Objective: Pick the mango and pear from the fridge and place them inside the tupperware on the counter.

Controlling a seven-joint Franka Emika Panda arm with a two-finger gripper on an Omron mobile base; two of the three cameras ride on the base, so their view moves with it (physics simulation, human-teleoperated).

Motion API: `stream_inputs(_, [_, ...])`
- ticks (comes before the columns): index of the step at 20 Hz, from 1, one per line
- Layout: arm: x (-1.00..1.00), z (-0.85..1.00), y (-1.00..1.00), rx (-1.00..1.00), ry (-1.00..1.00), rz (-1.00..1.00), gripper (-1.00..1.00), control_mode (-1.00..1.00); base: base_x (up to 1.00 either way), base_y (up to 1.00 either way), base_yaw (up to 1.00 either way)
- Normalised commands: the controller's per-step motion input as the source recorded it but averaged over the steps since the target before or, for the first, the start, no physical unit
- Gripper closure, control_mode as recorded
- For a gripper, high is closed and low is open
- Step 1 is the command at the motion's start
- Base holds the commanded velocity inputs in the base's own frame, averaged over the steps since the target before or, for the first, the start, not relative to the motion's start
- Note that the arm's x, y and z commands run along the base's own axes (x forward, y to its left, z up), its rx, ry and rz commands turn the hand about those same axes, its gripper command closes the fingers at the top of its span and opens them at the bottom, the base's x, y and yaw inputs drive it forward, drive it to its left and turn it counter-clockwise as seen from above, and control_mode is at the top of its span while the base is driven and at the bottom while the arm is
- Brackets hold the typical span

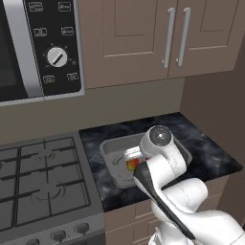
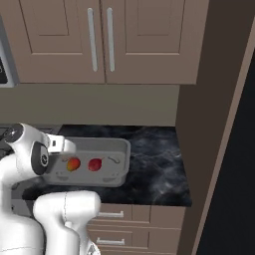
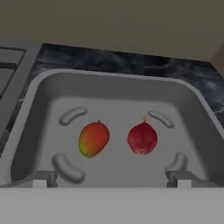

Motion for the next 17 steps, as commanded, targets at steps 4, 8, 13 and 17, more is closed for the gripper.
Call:
stream_inputs(4, [-0.64, 0.63, -0.23, 0.29, -0.08, 0.00, -1.00, -1.00, 0.00, 0.00, 0.00])
stream_inputs(8, [-0.64, 0.52, -0.20, 0.25, -0.04, 0.00, -1.00, -1.00, 0.00, 0.00, 0.00])
stream_inputs(13, [-0.71, 0.29, -0.24, 0.20, -0.08, 0.00, -1.00, -1.00, 0.00, 0.00, 0.00])
stream_inputs(17, [-0.72, 0.24, -0.28, 0.16, -0.09, 0.00, -1.00, -1.00, 0.00, 0.00, 0.00])
